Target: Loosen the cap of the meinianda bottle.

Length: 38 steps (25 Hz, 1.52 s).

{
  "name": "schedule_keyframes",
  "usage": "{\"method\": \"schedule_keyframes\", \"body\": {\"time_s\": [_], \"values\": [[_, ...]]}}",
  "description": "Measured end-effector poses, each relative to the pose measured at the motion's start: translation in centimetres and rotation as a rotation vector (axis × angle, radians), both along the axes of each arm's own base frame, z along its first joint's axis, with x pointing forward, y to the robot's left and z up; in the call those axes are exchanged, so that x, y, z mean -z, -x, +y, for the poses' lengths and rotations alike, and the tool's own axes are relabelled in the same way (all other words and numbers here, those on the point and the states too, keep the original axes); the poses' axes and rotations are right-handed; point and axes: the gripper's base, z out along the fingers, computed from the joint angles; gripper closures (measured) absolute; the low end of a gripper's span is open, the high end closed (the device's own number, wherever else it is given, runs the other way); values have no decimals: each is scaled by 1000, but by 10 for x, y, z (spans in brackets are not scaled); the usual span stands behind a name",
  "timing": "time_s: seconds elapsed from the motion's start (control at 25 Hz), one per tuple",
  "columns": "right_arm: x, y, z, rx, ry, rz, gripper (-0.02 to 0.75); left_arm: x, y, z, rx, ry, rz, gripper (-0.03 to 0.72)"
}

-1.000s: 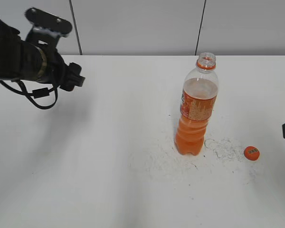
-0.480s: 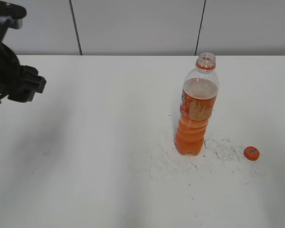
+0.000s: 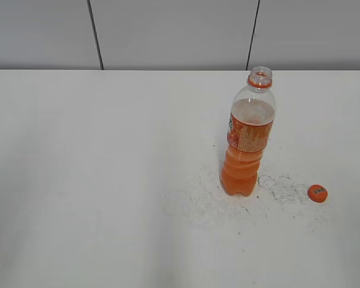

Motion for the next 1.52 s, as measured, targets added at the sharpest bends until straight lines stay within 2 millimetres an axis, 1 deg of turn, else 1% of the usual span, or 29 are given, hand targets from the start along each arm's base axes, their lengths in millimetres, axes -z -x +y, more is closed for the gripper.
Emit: {"method": "schedule_keyframes", "body": {"time_s": [0.04,0.08,0.2,0.36,0.44,0.48,0.52,0.56,0.68,0.8,1.28,1.52], "values": [[-1,7,-1,0,-6,-41,276,-4,15,9,19,35,-39,225],[-2,13,-2,1,-7,-77,276,-3,26,16,35,52,-61,227],[-3,24,-7,16,18,-159,276,5,55,31,91,98,-95,230],[-2,33,-16,55,96,-229,276,24,82,46,151,130,-158,231],[3,31,-19,66,128,-220,276,33,90,50,162,139,-172,233],[6,30,-19,66,130,-211,276,35,93,52,167,147,-187,236],[16,27,-18,64,137,-180,276,35,95,54,172,151,-198,239],[19,27,-18,61,140,-171,276,36,98,55,181,159,-211,241],[19,21,-18,54,147,-223,276,36,102,55,215,174,-223,245],[25,18,-17,43,158,-231,276,36,103,54,232,175,-221,252],[25,17,-17,36,164,-243,278,36,103,54,235,173,-222,253],[25,18,-18,38,163,-256,278,36,102,56,146,162,-230,253]]}}
